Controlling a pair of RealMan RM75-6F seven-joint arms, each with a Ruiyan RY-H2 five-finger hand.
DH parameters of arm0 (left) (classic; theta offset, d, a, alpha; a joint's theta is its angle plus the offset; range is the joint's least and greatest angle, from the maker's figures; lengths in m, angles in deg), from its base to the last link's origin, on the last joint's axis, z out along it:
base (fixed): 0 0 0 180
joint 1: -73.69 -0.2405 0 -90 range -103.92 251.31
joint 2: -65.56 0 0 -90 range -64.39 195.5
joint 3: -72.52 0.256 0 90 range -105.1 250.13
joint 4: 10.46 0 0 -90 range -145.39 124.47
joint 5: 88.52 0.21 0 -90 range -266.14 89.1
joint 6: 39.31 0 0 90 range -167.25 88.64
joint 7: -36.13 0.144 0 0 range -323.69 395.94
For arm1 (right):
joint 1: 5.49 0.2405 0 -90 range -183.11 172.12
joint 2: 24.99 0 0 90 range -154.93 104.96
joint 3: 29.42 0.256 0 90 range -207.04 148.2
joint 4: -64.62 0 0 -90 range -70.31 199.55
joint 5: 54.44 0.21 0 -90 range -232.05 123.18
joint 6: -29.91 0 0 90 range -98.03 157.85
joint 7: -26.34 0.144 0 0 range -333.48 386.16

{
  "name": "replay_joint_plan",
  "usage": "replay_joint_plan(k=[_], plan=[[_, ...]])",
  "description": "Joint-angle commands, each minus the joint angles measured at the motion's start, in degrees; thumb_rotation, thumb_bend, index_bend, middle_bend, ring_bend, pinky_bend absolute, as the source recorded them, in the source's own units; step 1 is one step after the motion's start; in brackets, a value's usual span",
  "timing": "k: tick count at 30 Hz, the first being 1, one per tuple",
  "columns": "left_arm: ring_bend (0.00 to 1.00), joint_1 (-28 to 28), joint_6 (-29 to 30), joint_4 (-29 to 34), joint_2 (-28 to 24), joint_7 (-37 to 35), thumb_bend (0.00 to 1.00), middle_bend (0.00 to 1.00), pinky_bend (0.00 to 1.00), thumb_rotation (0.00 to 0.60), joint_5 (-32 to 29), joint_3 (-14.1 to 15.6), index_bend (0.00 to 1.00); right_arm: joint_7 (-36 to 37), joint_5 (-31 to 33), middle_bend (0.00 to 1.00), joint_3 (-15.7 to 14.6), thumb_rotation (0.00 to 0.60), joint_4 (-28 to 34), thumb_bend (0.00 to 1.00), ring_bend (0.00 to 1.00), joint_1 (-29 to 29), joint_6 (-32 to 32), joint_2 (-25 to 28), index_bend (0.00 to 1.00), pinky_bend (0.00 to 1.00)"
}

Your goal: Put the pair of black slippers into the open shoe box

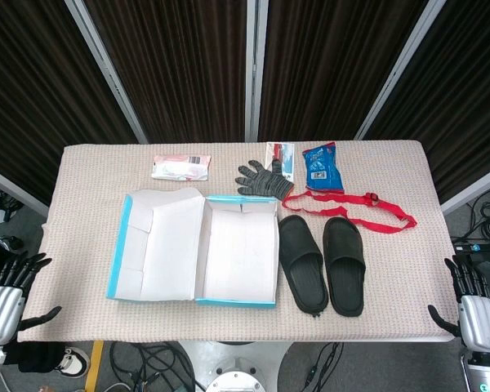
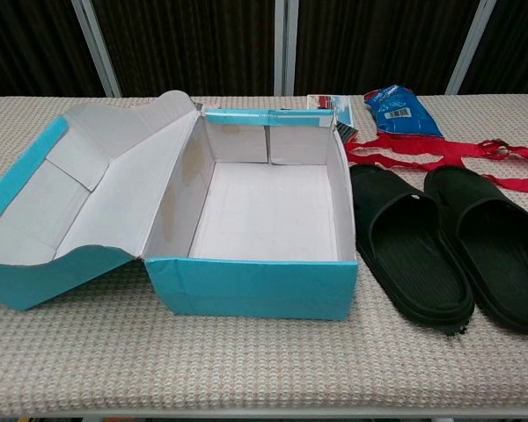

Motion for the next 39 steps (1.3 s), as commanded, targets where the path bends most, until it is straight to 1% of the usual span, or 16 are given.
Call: replay_joint_plan(k=[1,6,9,12,15,18,22,25,28,34,39], plan=[[0.03,0.0,0.1,0.0,0.0,0.0,0.10,0.13,0.07,0.600,0.0,0.0,0.17,0.0,0.0,0.02,0.0,0.600,-0.1,0.14,0.00,0.0,0.0,0.0,0.00,0.00],[0.03,-0.1,0.4,0.2,0.0,0.0,0.10,0.13,0.07,0.600,0.1,-0.1,0.17,0.2,-0.2,0.02,-0.1,0.600,-0.2,0.14,0.00,0.1,-0.1,0.0,0.00,0.00],[0.03,-0.1,0.7,0.6,-0.2,0.3,0.10,0.13,0.07,0.600,0.3,-0.1,0.17,0.8,-0.6,0.02,-0.1,0.600,0.9,0.14,0.00,0.6,-0.7,1.0,0.00,0.00],[0.03,0.0,0.7,1.2,-0.6,0.4,0.10,0.13,0.07,0.600,0.3,-0.2,0.18,1.0,-1.1,0.02,-0.1,0.600,3.8,0.14,0.00,1.9,-2.4,3.5,0.00,0.00],[0.03,0.1,0.6,1.7,-1.1,0.4,0.10,0.13,0.07,0.600,0.4,-0.3,0.17,-0.3,-1.3,0.02,0.5,0.600,8.7,0.14,0.00,4.5,-6.0,7.7,0.00,0.00],[0.03,0.2,0.4,1.8,-1.5,-0.1,0.10,0.13,0.07,0.600,0.1,-0.4,0.17,-0.9,-0.9,0.02,1.1,0.600,13.7,0.14,0.00,7.4,-10.4,11.4,0.00,0.00],[0.03,0.0,0.5,0.9,-1.2,-1.1,0.10,0.13,0.07,0.600,-0.2,-0.5,0.17,1.5,0.1,0.03,2.2,0.600,19.8,0.14,0.00,12.8,-18.8,16.0,0.00,0.00],[0.03,-0.2,0.8,0.6,-1.2,-1.8,0.10,0.13,0.07,0.600,-0.1,-0.3,0.17,1.9,1.8,0.05,3.3,0.600,22.8,0.14,0.00,16.9,-25.3,18.3,0.00,0.00],[0.03,-0.5,1.6,0.6,-1.4,-2.2,0.10,0.13,0.07,0.600,0.0,-0.5,0.17,-0.1,4.7,0.06,4.4,0.600,24.9,0.14,0.00,21.1,-31.9,19.6,0.00,0.00],[0.03,-0.7,2.5,0.6,-1.8,-3.3,0.10,0.13,0.07,0.600,0.1,-0.7,0.17,-6.7,12.5,0.06,6.7,0.600,27.1,0.14,0.00,28.2,-41.7,18.8,0.00,0.00],[0.03,-0.8,2.8,1.0,-2.3,-3.1,0.10,0.13,0.07,0.600,0.9,-0.3,0.17,-9.9,21.1,0.07,8.5,0.600,26.2,0.14,0.00,34.1,-48.8,16.6,0.00,0.00]])
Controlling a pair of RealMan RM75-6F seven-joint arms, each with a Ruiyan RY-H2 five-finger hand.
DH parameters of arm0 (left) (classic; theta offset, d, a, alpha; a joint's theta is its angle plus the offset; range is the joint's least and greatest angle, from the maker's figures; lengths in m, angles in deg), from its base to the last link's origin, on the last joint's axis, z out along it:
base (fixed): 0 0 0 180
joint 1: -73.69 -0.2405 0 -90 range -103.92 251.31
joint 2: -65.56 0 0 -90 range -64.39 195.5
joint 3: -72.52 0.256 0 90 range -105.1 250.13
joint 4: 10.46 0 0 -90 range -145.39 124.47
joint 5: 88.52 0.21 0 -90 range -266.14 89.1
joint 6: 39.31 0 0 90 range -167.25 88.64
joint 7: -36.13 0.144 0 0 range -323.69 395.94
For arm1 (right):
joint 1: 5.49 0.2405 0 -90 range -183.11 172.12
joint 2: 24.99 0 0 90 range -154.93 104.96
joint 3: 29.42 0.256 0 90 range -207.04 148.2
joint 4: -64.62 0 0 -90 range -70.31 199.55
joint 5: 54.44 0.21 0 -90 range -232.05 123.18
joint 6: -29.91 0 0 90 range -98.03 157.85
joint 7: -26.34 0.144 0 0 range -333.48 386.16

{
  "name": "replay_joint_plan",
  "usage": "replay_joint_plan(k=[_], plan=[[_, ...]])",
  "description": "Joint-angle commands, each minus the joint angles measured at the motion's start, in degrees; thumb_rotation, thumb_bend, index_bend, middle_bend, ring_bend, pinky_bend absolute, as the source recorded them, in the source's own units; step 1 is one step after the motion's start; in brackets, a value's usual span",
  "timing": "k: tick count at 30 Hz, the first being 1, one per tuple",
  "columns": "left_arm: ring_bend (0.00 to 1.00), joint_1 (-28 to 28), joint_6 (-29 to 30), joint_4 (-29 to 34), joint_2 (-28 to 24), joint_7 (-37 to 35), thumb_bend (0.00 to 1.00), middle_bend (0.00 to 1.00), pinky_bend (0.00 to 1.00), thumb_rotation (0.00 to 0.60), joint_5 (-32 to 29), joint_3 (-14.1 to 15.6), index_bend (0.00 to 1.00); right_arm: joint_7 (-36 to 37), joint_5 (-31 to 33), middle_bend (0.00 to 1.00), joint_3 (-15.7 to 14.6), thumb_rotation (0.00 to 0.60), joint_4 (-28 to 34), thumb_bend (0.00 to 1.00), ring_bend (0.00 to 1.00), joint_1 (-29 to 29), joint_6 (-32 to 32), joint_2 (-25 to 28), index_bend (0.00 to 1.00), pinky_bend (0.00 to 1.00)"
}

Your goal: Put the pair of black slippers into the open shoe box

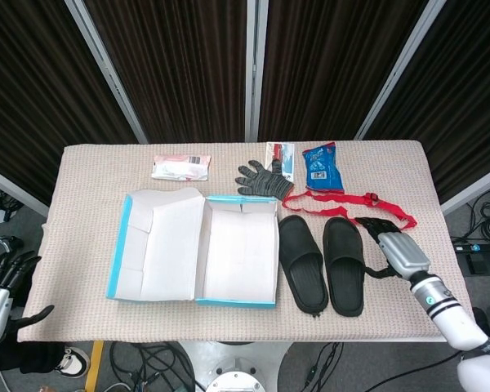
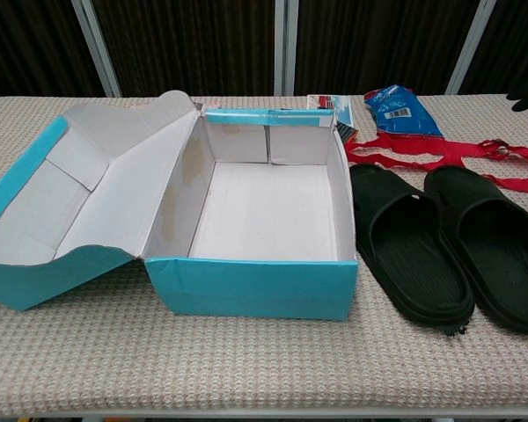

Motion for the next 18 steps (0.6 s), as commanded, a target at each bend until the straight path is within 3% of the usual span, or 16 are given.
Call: replay_joint_plan(k=[1,5,18], plan=[[0.03,0.0,0.1,0.3,-0.2,0.1,0.10,0.13,0.07,0.600,0.1,0.1,0.17,-2.5,8.0,0.07,2.1,0.600,-0.7,0.14,0.00,5.8,-7.1,-2.2,0.00,0.00],[0.03,-0.1,0.2,0.3,-0.3,0.1,0.10,0.13,0.07,0.600,0.3,0.2,0.17,-2.1,13.4,0.07,2.5,0.600,-2.1,0.14,0.00,9.9,-12.7,-3.3,0.00,0.00],[0.03,0.5,-0.9,1.3,-1.6,-0.6,0.10,0.13,0.07,0.600,0.9,0.8,0.17,-11.6,27.7,0.08,-2.1,0.600,-7.8,0.13,0.00,21.2,-16.3,-9.1,0.00,0.00]])
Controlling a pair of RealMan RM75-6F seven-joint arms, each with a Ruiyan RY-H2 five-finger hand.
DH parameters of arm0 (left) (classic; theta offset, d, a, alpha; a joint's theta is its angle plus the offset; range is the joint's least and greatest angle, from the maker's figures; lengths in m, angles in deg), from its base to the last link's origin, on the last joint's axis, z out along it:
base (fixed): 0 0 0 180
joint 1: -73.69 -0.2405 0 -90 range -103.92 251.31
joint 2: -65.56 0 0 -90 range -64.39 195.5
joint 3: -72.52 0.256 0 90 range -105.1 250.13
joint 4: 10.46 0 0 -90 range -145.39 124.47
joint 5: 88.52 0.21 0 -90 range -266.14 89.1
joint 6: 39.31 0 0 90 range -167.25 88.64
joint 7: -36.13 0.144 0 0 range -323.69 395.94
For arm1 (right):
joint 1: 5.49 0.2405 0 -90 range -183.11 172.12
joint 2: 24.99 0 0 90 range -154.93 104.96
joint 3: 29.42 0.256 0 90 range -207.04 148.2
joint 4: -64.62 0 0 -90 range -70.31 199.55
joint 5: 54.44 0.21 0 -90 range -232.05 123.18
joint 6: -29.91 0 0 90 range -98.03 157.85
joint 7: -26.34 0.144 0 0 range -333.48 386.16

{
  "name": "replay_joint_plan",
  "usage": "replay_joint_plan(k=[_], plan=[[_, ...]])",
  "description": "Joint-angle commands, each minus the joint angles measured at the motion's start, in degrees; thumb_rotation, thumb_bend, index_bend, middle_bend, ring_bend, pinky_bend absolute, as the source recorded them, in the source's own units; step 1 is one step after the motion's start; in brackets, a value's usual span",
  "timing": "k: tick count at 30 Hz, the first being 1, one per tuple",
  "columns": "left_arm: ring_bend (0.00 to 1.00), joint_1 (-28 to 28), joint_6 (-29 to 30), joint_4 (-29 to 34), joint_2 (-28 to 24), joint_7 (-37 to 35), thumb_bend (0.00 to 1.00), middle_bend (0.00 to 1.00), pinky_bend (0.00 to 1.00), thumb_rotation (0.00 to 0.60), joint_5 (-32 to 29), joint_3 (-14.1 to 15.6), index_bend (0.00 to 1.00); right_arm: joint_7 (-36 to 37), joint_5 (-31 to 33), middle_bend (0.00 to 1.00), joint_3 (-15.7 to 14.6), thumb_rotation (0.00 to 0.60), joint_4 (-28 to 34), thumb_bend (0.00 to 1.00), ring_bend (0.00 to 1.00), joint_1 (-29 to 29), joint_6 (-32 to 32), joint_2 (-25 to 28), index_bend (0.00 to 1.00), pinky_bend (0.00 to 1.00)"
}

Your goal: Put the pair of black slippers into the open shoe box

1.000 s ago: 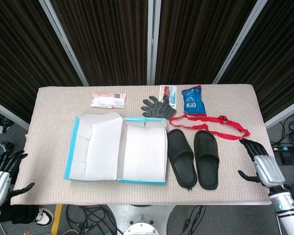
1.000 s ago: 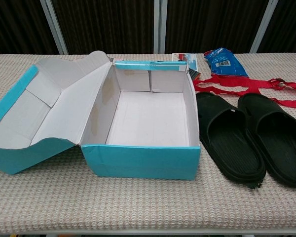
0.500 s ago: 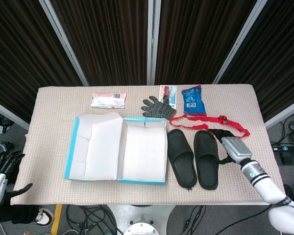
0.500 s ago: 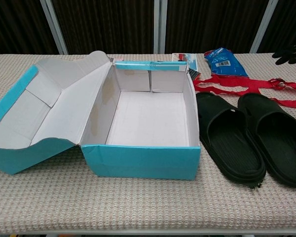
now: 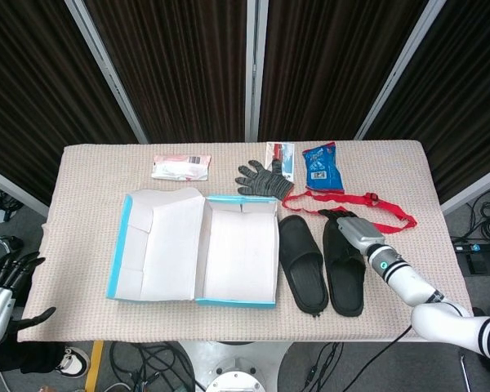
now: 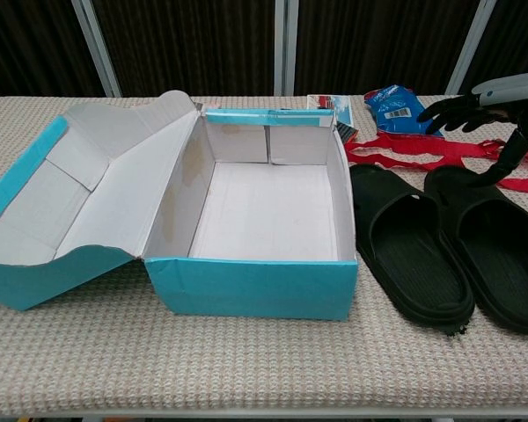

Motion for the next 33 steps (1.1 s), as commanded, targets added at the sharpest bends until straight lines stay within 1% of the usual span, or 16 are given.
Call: replay_joint_plan(k=[1,9,12,19,25,33], plan=[[0.03,0.0,-0.1,0.0,-0.1,-0.3,0.10,0.13,0.07,0.600,0.0,0.0,0.17,-2.5,5.0,0.08,-2.0,0.600,-2.1,0.13,0.00,3.7,-1.4,-2.3,0.00,0.00],[0.03,-0.1,0.0,-0.9,0.0,-1.7,0.10,0.13,0.07,0.600,0.0,0.2,0.17,-5.9,12.2,0.06,-5.5,0.600,-3.9,0.12,0.00,9.8,-2.1,-5.0,0.00,0.00],[0.03,0.0,-0.1,-0.9,-0.1,-2.0,0.10,0.13,0.07,0.600,-0.2,0.1,0.17,-6.7,14.1,0.04,-6.5,0.600,-4.2,0.11,0.00,11.6,-2.2,-5.7,0.00,0.00],[0.03,-0.3,0.1,-2.0,0.0,-3.2,0.10,0.13,0.07,0.600,-0.4,0.2,0.17,-8.7,17.9,0.04,-8.9,0.600,-4.9,0.11,0.00,15.0,-0.6,-8.1,0.00,0.00],[0.03,-0.2,0.5,-2.7,0.3,-4.0,0.10,0.13,0.07,0.600,0.0,0.2,0.17,-9.9,21.0,0.04,-10.3,0.600,-5.9,0.10,0.00,17.6,0.1,-10.3,0.00,0.00],[0.03,-0.3,0.6,-3.5,0.5,-4.7,0.10,0.13,0.07,0.600,0.1,0.4,0.17,-11.2,23.8,0.05,-11.4,0.600,-6.4,0.11,0.00,20.2,0.9,-12.0,0.00,0.00]])
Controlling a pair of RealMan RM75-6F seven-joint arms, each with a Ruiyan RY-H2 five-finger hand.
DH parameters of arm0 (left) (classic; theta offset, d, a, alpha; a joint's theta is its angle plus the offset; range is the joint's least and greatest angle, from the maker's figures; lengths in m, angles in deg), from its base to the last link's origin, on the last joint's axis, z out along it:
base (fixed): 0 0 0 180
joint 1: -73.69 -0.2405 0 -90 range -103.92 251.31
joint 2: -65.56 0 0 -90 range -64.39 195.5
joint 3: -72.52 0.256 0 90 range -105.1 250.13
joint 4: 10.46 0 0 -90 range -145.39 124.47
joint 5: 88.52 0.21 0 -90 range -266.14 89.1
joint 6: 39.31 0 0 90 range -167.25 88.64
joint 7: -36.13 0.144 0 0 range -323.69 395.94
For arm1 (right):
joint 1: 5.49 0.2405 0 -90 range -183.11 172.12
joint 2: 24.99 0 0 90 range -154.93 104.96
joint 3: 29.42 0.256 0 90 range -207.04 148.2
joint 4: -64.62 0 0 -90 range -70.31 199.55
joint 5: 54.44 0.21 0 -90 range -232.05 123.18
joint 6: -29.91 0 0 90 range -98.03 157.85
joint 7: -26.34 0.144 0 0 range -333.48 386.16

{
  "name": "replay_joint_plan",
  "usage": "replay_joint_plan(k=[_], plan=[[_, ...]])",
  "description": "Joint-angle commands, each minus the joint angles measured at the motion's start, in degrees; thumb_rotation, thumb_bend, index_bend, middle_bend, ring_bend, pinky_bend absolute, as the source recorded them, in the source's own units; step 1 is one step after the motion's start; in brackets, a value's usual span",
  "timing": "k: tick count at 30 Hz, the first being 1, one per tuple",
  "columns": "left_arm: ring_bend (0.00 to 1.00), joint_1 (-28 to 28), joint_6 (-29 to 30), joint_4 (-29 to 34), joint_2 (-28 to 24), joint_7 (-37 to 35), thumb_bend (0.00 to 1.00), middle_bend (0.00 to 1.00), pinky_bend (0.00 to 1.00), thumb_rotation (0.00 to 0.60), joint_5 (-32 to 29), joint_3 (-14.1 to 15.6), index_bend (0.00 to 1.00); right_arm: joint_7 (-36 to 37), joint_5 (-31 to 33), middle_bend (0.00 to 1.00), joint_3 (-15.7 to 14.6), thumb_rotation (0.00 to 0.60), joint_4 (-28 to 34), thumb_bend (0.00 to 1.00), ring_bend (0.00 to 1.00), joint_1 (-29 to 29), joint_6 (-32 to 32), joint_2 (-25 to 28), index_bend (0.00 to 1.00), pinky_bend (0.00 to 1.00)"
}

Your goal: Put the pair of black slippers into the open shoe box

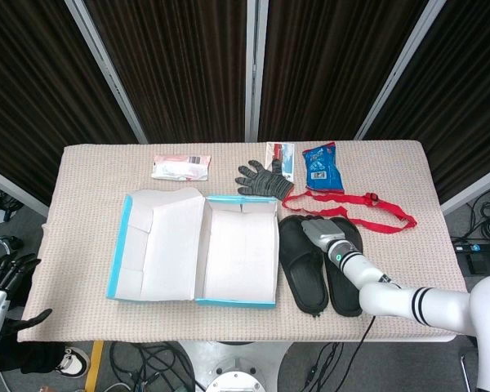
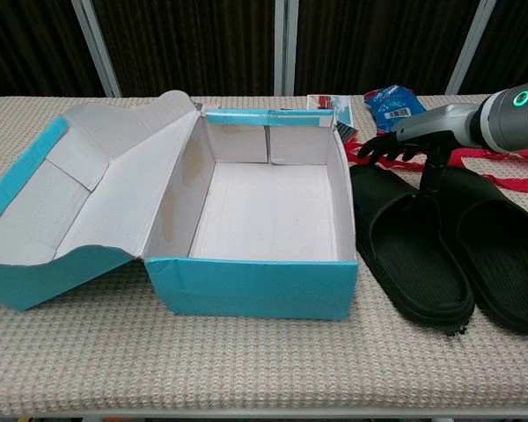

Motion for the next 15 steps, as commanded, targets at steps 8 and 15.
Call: replay_joint_plan(k=[8,15], plan=[[0.03,0.1,-0.6,-0.9,0.6,-0.4,0.10,0.13,0.07,0.600,0.5,0.7,0.17,-1.4,2.9,0.09,-1.6,0.600,-1.5,0.07,0.00,2.5,0.3,-2.0,0.01,0.00],[0.03,0.1,-0.6,-0.8,0.6,-0.5,0.10,0.13,0.07,0.600,0.3,0.6,0.17,-2.4,3.6,0.18,-2.0,0.600,-1.8,0.06,0.00,3.2,2.0,-3.2,0.13,0.00]])
